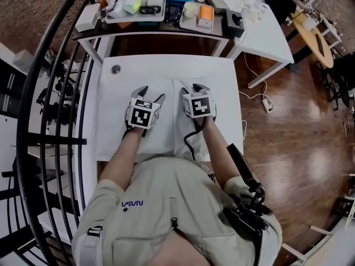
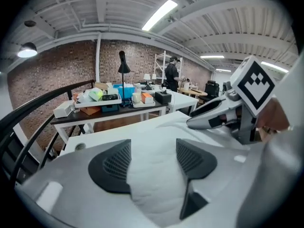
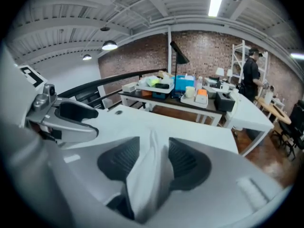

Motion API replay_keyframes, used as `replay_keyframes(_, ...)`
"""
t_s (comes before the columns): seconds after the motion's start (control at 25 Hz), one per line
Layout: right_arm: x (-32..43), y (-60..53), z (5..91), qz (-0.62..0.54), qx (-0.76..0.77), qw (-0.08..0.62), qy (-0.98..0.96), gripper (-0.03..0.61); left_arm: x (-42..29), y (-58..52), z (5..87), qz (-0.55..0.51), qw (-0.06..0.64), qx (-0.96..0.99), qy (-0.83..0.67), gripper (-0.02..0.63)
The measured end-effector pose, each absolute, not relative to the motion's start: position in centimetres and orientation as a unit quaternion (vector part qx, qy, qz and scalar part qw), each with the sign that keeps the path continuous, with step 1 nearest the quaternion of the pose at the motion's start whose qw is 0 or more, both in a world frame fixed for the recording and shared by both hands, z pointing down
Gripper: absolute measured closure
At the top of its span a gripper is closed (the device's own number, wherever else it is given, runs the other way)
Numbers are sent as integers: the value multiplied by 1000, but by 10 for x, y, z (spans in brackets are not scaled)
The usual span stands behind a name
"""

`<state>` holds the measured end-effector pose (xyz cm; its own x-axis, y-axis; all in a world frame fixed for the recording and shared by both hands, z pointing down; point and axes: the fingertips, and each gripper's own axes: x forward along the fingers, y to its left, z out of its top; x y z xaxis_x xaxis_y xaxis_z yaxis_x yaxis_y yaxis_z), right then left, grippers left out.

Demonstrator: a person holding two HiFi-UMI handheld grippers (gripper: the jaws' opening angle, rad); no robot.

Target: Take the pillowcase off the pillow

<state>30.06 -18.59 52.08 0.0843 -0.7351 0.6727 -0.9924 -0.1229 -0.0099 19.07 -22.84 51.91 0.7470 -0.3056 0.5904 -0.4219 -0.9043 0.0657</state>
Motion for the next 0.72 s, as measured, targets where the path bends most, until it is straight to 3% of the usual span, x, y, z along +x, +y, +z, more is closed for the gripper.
replay_keyframes(0.08,297,-186,531,291,687,254,-615,395,191,-222,528,321,95,925,-183,341)
replay_keyframes(0.16,295,-184,532,288,687,266,-611,410,191,-213,530,335,91,923,-164,425)
replay_keyframes(0.28,304,-181,525,258,705,271,-602,533,183,-210,531,324,81,928,-163,592)
replay_keyframes(0.72,364,-137,489,222,797,198,-526,560,137,-225,432,133,149,955,-217,604)
